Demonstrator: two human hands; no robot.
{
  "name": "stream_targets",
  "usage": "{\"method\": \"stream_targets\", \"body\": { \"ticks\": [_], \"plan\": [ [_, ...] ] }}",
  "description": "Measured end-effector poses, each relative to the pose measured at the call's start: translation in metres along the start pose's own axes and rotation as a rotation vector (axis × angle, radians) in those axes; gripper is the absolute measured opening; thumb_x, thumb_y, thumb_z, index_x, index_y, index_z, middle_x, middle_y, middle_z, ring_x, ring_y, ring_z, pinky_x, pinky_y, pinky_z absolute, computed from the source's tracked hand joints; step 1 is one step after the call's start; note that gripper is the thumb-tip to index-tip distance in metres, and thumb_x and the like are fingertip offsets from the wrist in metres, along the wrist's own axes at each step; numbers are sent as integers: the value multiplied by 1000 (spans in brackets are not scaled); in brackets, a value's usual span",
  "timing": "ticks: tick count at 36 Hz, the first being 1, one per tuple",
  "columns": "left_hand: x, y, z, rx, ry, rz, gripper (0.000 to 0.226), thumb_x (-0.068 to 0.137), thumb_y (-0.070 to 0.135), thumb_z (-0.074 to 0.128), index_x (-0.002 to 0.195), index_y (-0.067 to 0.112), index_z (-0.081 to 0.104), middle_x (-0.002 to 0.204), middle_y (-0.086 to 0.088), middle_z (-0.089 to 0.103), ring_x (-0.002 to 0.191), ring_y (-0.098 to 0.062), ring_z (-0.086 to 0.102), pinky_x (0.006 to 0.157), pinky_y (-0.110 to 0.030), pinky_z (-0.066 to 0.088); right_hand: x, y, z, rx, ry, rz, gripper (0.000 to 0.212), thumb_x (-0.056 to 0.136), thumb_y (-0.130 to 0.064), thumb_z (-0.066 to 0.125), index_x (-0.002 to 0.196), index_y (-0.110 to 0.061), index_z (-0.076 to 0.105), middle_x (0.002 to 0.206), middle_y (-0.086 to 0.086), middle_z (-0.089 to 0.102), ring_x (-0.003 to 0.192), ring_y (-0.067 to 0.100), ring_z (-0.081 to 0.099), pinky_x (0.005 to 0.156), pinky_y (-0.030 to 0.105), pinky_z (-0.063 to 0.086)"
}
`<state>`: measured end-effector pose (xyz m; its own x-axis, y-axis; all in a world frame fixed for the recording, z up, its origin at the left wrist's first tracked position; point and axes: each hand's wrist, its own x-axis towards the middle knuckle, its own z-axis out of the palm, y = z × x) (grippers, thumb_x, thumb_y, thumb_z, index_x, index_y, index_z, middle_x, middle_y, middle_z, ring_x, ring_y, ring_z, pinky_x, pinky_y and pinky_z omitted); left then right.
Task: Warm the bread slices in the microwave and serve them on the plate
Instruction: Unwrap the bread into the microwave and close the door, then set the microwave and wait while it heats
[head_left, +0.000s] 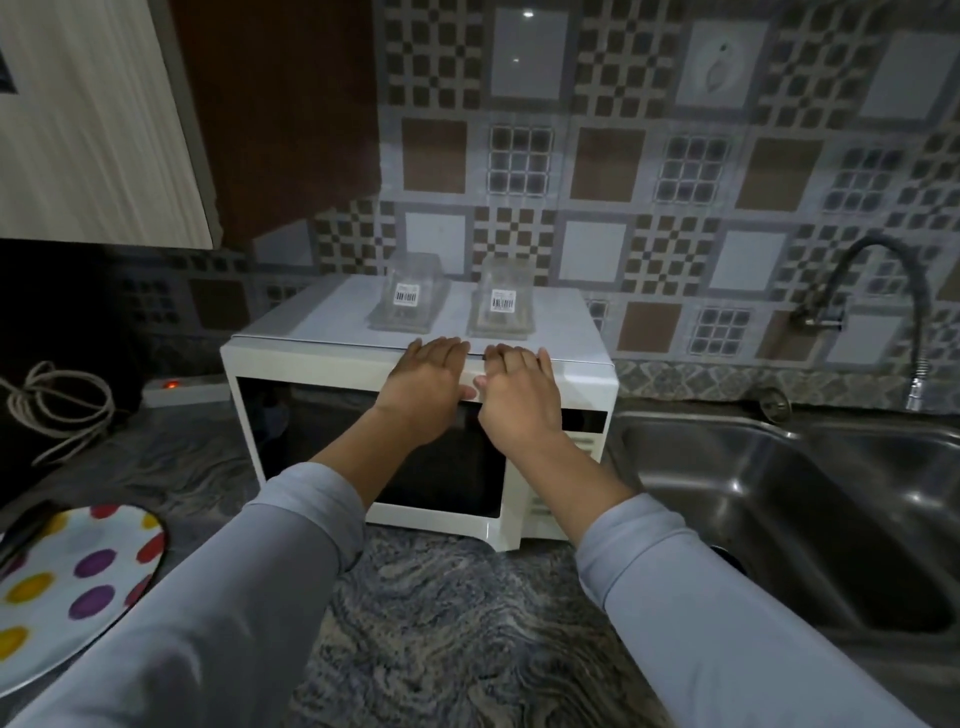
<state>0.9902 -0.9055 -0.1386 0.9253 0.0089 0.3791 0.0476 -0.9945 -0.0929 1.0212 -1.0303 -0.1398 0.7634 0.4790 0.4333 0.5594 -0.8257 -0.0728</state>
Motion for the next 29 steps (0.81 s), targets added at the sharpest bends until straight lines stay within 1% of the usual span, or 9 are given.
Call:
{"method": "stream_targets", "body": {
  "ticks": [9, 11, 13, 15, 18, 20, 23, 26, 29],
  "plan": [
    [1, -1, 17, -50, 148, -8, 69, 90, 29, 60, 147, 7, 29, 151, -10, 35, 143, -20, 28, 120, -34, 7, 2, 2, 7, -19, 76, -24, 45, 102, -25, 33, 143, -7, 36, 139, 8, 45, 130, 25, 36, 118, 37, 5],
    [2, -1, 20, -59, 189, -2, 63, 87, 22, 66, 141, 3, 40, 143, -14, 46, 136, -25, 40, 118, -39, 17, 4, 3, 10, -13, 97, -22, 44, 101, -25, 35, 140, -6, 41, 136, 10, 48, 128, 25, 38, 118, 37, 6],
    [4, -3, 24, -107, 287, -1, 52, 74, 8, 76, 122, -4, 59, 118, -21, 64, 113, -33, 62, 107, -48, 37, 8, 4, 11, 3, 124, -24, 40, 100, -24, 40, 134, -5, 48, 130, 12, 52, 125, 27, 42, 117, 37, 10],
    [6, -3, 27, -124, 320, -9, 49, 64, 3, 81, 110, -5, 65, 104, -22, 69, 98, -34, 68, 97, -51, 45, 11, 4, 12, 19, 152, -31, 36, 99, -22, 44, 128, -3, 54, 124, 14, 56, 121, 29, 45, 115, 38, 17],
    [4, 0, 29, -147, 316, -17, 49, 82, 8, 69, 128, -1, 55, 127, -19, 60, 121, -29, 56, 113, -44, 30, 10, 5, 15, 25, 178, -34, 37, 98, -22, 45, 128, -2, 54, 124, 15, 57, 118, 30, 47, 112, 39, 25],
    [2, 3, 32, -161, 301, -65, 49, 92, 13, 57, 139, 4, 45, 141, -13, 49, 135, -24, 42, 118, -41, 16, 6, 5, 17, 22, 152, -33, 42, 98, -22, 44, 136, -3, 45, 133, 13, 51, 126, 29, 41, 116, 39, 17],
    [-11, 15, 38, -215, 354, -134, 53, 91, 15, 55, 141, 7, 41, 146, -10, 43, 140, -24, 34, 118, -45, 17, -6, 3, 22, 41, 144, -38, 56, 93, -19, 49, 145, -5, 32, 146, 11, 38, 138, 27, 29, 119, 41, 5],
    [-36, 34, 55, -364, 396, -220, 62, 90, 15, 53, 147, 11, 30, 156, -7, 26, 146, -24, 19, 116, -51, 18, -23, -1, 30, 151, 311, -28, 54, 85, -13, 57, 137, -3, 45, 142, 15, 45, 136, 32, 36, 117, 45, 17],
    [-76, 52, 87, -435, 353, -352, 60, 91, 22, 53, 146, 15, 30, 157, -10, 20, 145, -26, 21, 112, -56, 21, -49, -6, 41, 318, 441, 3, 43, 87, -10, 52, 129, -4, 54, 141, 14, 48, 137, 31, 35, 115, 44, 25]
  ]
}}
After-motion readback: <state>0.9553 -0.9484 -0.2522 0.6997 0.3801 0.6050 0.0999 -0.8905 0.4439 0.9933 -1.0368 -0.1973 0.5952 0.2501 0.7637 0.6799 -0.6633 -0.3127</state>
